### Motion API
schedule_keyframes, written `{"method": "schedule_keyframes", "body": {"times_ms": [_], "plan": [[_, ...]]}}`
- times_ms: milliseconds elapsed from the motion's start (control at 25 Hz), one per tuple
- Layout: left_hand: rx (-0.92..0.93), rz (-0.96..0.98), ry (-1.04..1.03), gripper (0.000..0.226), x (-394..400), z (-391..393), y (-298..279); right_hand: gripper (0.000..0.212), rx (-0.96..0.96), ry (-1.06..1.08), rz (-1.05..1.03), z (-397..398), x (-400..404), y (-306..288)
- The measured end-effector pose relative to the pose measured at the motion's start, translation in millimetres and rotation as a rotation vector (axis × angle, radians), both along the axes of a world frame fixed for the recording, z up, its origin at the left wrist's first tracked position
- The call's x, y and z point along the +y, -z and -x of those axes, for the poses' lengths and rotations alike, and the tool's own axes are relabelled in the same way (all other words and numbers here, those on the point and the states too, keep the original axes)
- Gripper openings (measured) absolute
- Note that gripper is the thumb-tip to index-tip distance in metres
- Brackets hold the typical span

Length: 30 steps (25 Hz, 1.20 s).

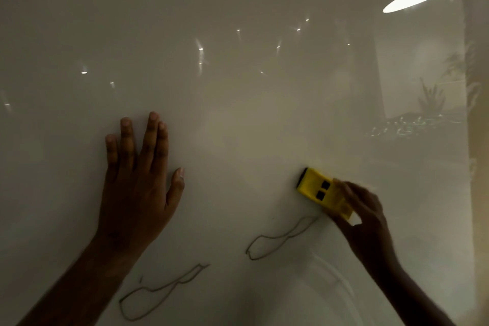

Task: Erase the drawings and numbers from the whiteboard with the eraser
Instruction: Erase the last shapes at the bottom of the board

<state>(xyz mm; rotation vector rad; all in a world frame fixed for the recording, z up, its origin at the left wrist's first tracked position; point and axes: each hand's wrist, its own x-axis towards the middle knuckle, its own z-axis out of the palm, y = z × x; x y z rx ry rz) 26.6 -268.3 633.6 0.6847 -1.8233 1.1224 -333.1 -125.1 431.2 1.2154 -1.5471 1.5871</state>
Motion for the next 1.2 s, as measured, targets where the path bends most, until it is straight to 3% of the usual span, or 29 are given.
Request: {"method": "schedule_keyframes", "body": {"times_ms": [80, 200, 320, 440, 560, 760, 960, 1200], "plan": [[0.002, 0.001, 0.013, 0.078, -0.1, -1.0, -0.2, 0.06, 0.062, -0.017, -0.07, -3.8, 3.7, 34.6], [-0.014, 0.004, 0.011, 0.078, 0.0, -1.7, 0.0, 0.06, -0.072, -0.009, -0.087, 17.1, 14.1, 68.9], [-0.034, 0.004, 0.009, 0.078, -0.8, -3.3, -0.9, 0.069, -0.201, 0.027, -0.038, 27.9, 14.7, 55.8], [-0.032, 0.009, -0.001, 0.079, -1.1, -2.6, -0.4, 0.07, -0.208, 0.026, 0.039, 20.1, 7.6, 11.0], [-0.037, 0.005, 0.005, 0.079, -2.2, -2.5, -0.2, 0.061, -0.096, -0.015, 0.066, -20.2, -13.7, -7.9], [-0.025, 0.01, 0.019, 0.077, -2.6, -2.4, 1.3, 0.056, 0.246, -0.094, -0.103, -46.4, -10.7, 43.5], [-0.025, 0.016, 0.01, 0.076, -4.3, -2.7, 2.0, 0.07, 0.288, -0.01, -0.189, -23.5, -3.4, 41.2], [-0.036, 0.003, 0.016, 0.077, -5.0, -3.9, 1.9, 0.054, 0.365, -0.057, -0.087, -79.2, -25.8, -34.2]]}}
